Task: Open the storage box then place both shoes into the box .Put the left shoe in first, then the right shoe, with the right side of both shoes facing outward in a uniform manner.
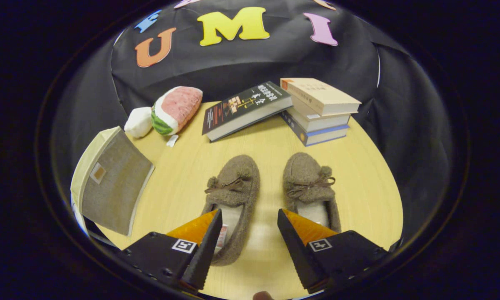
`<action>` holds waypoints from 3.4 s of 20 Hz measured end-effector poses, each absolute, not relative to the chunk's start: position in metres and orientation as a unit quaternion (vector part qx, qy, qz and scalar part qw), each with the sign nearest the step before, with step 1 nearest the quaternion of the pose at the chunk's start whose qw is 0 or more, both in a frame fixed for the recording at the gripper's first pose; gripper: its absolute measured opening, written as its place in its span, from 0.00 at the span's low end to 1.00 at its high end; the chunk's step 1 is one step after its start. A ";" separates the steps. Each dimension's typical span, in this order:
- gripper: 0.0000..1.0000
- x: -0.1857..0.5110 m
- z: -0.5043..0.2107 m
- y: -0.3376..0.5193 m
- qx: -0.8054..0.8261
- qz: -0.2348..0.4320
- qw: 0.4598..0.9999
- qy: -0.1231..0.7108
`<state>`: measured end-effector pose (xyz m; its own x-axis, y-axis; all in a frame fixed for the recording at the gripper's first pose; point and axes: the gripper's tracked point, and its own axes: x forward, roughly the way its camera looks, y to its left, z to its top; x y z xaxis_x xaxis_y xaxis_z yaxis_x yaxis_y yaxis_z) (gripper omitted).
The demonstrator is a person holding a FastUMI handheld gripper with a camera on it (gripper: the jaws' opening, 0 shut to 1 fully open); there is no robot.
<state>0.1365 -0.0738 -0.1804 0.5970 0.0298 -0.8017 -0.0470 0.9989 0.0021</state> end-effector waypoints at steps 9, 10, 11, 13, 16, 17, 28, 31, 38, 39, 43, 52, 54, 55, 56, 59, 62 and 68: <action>0.15 0.147 -0.219 -0.067 0.044 0.020 0.852 0.522; 0.14 0.147 -0.218 -0.066 0.043 0.033 0.851 0.522; 0.14 0.146 -0.220 -0.069 0.041 0.037 0.851 0.522; 0.00 0.147 -0.217 -0.064 0.075 0.050 0.846 0.525; 0.00 0.144 -0.213 -0.060 0.115 0.059 0.845 0.518; 0.00 0.143 -0.210 -0.058 0.125 0.062 0.845 0.515; 0.00 0.136 -0.124 0.003 0.226 0.127 0.845 0.467; 0.00 0.139 -0.079 0.038 0.241 0.152 0.852 0.438; 0.00 0.145 -0.004 0.161 0.287 0.202 0.850 0.392; 0.00 0.147 -0.004 0.182 0.295 0.202 0.848 0.391; 0.00 0.147 -0.026 0.260 0.322 0.207 0.827 0.412; 0.00 0.132 -0.109 0.324 0.334 0.140 0.821 0.442; 0.00 0.127 -0.129 0.334 0.336 0.133 0.809 0.463; 0.00 0.124 -0.137 0.339 0.339 0.132 0.802 0.474; 0.00 0.123 -0.145 0.343 0.339 0.133 0.796 0.483; 0.00 0.116 -0.163 0.351 0.336 0.128 0.781 0.510; 0.00 0.113 -0.176 0.356 0.312 0.128 0.772 0.539; 0.44 0.108 -0.166 0.367 0.273 0.183 0.768 0.549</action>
